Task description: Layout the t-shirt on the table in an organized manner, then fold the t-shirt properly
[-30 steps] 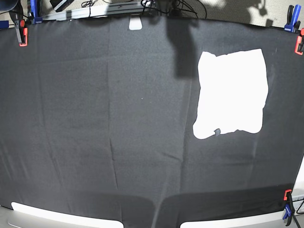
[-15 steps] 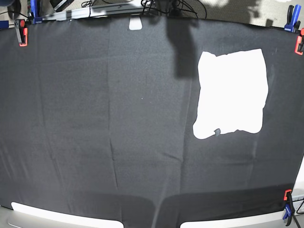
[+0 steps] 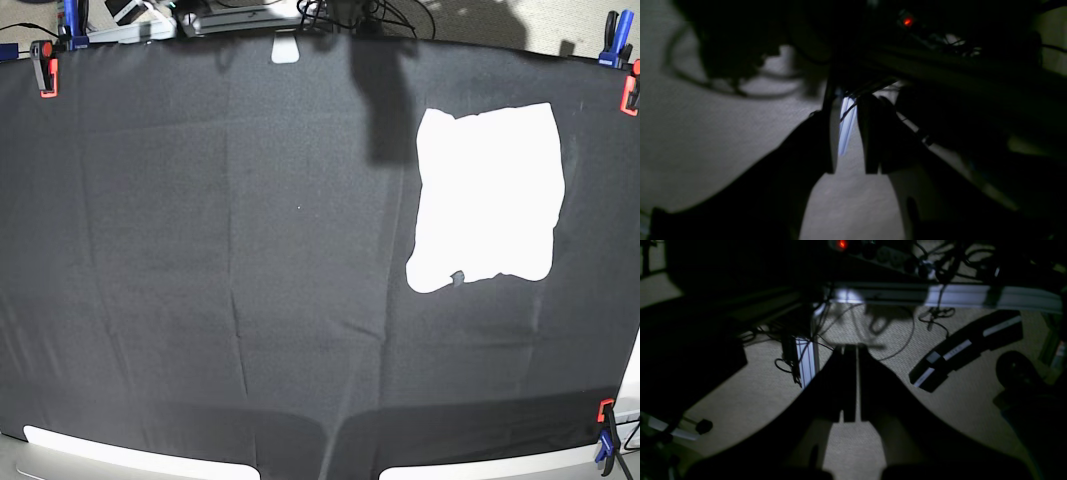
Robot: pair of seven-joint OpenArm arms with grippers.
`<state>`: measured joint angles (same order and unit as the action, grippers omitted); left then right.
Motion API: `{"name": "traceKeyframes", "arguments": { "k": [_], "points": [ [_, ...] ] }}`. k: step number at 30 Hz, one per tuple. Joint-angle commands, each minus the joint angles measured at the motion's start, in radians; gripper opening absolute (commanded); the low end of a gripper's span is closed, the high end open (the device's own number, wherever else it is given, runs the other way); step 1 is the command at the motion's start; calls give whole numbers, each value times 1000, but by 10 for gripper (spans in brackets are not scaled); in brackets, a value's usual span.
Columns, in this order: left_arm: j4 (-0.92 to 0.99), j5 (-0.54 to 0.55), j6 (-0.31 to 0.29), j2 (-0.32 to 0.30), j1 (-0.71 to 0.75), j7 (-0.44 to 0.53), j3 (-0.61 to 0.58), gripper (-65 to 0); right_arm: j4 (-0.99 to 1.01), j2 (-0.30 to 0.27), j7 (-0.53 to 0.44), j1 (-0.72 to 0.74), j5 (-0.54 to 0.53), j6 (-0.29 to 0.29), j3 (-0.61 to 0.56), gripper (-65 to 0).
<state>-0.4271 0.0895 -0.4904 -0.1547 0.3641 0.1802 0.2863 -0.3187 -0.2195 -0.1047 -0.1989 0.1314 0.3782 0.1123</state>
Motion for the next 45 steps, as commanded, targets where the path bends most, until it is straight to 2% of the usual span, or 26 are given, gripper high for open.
{"name": "traceKeyframes", "arguments": {
  "k": [1,3,6,8,12,15,17,19,22,28,36,45],
  "points": [
    [-3,5,-6,1,10,15,0,-535,7,-13,-7,4,0,-1,-18,-650],
    [-6,4,-5,11,10,35,0,-535,26,-14,-1,21,11,-1,-80,-650],
    [-6,4,-3,16,10,50,1,-535,62,-7,19,50,112,-3,-214,-650],
    [-6,4,-3,19,10,53,1,-535,82,-4,32,63,131,-40,-311,-650],
    [-7,4,-3,27,10,60,1,-535,90,12,71,66,106,-249,-446,-650],
    [-15,4,22,35,10,87,1,-535,90,18,84,67,17,-395,-466,-650],
    [-29,2,69,43,10,86,1,-535,90,22,83,69,-37,-470,-457,-650],
    [-40,-26,84,47,10,87,1,-535,90,26,78,69,-69,-513,-431,-650],
    [-46,-41,84,52,6,87,1,-535,90,35,44,69,-90,-525,-362,-650],
    [-43,-40,100,54,-14,61,1,-535,90,60,41,65,-86,-514,-232,-650],
    [51,-37,170,63,-74,29,1,-535,91,59,36,51,-87,-505,-224,-650],
    [108,-37,188,64,-116,31,1,-535,92,60,35,47,-88,-505,-224,-650]
  ]
}}
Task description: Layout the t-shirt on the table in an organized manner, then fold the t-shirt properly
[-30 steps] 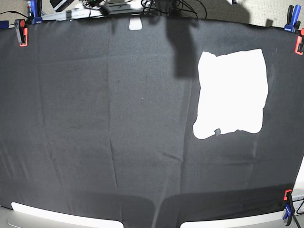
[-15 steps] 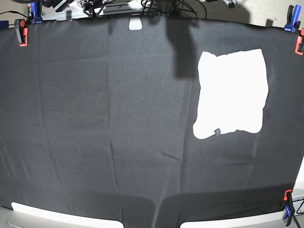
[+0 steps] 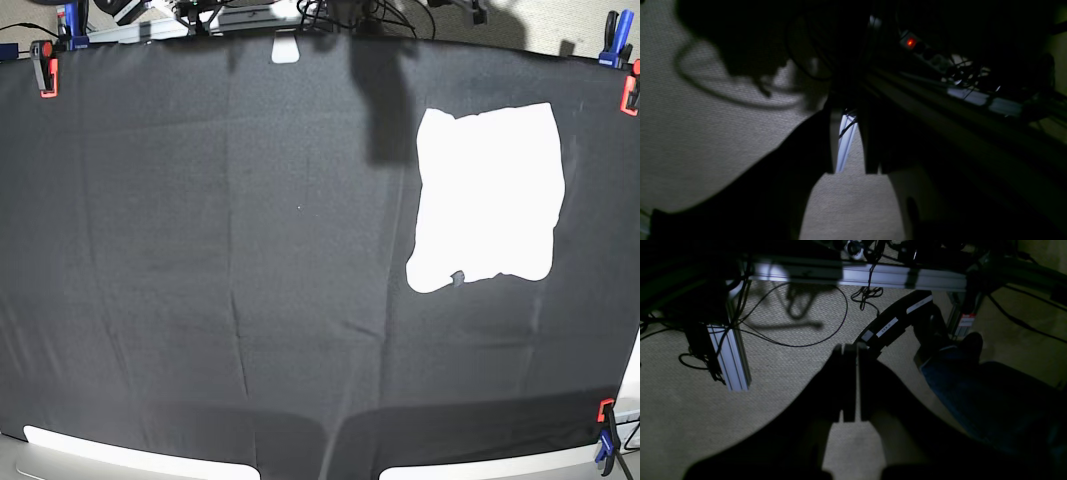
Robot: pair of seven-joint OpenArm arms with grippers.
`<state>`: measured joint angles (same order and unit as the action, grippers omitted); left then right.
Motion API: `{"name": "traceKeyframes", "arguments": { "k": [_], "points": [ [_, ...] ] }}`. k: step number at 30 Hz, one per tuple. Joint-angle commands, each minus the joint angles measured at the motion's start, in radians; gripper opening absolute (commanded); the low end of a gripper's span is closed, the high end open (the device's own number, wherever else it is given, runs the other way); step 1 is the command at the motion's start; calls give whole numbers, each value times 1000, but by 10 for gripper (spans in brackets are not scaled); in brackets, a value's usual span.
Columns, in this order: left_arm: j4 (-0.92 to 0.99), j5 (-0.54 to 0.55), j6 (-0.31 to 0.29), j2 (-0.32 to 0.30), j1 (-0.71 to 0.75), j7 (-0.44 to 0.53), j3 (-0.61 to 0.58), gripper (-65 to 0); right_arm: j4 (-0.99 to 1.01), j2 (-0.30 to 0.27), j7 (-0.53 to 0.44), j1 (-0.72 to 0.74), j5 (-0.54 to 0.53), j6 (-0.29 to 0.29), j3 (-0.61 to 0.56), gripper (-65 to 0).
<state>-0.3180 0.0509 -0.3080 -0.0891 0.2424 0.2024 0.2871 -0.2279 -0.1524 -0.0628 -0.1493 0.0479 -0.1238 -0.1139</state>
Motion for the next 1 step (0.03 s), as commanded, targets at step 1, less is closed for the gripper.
{"name": "traceKeyframes", "arguments": {
  "k": [1],
  "points": [
    [-1,2,15,0,3,8,0,-535,1,-8,-8,-3,-7,-3,3,-650]
  ]
}}
